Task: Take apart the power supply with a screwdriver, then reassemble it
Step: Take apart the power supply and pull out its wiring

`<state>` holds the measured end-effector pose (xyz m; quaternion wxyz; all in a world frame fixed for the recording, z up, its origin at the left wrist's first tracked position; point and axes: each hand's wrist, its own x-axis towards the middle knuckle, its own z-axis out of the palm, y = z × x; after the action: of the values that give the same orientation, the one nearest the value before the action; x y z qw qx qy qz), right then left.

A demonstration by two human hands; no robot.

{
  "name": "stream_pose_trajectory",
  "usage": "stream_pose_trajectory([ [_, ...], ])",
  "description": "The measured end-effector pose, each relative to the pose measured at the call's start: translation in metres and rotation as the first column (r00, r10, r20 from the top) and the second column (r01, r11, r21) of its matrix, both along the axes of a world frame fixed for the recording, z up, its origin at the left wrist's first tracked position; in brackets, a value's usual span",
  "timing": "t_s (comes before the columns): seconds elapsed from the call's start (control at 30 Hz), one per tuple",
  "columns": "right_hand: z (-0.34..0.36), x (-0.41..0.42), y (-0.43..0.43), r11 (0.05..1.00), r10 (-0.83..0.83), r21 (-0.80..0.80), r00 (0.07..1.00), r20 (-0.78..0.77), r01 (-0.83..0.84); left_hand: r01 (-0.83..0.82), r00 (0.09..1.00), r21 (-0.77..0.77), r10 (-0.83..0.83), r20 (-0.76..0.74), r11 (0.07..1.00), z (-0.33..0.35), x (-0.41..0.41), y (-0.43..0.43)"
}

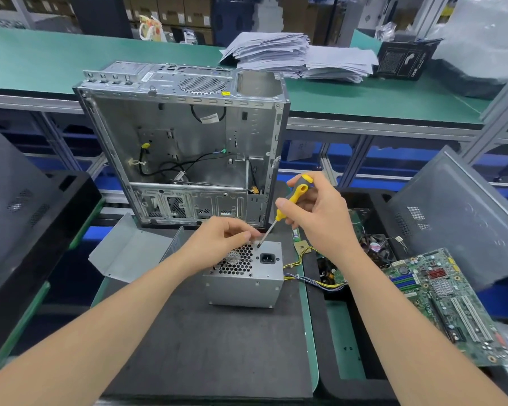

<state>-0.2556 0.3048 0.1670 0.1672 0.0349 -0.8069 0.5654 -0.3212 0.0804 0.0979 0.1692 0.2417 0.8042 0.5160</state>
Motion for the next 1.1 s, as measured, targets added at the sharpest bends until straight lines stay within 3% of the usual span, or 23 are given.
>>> stream_pose_trajectory([
  [0.1, -0.002, 0.003, -0.006, 0.999, 0.030, 0.032, 1.000, 0.005, -0.030, 0.010, 0.965, -0.317, -0.092, -0.244, 0.948, -0.002, 0.003, 0.000],
  [0.23, -0.007, 0.006, -0.015, 0.987, 0.097, 0.128, 0.995, 0.018, -0.098, 0.052, 0.948, -0.504, -0.202, -0.247, 0.862, -0.005, 0.005, 0.003],
  [0.57, -0.008, 0.013, -0.029, 0.941, 0.189, 0.284, 0.982, 0.012, -0.184, 0.063, 0.939, -0.511, -0.224, -0.260, 0.857, -0.012, 0.001, 0.004],
  [1.1, -0.002, 0.014, -0.029, 0.898, 0.304, 0.321, 0.952, 0.045, -0.302, 0.100, 0.946, -0.472, -0.231, -0.228, 0.876, -0.010, 0.003, 0.001],
])
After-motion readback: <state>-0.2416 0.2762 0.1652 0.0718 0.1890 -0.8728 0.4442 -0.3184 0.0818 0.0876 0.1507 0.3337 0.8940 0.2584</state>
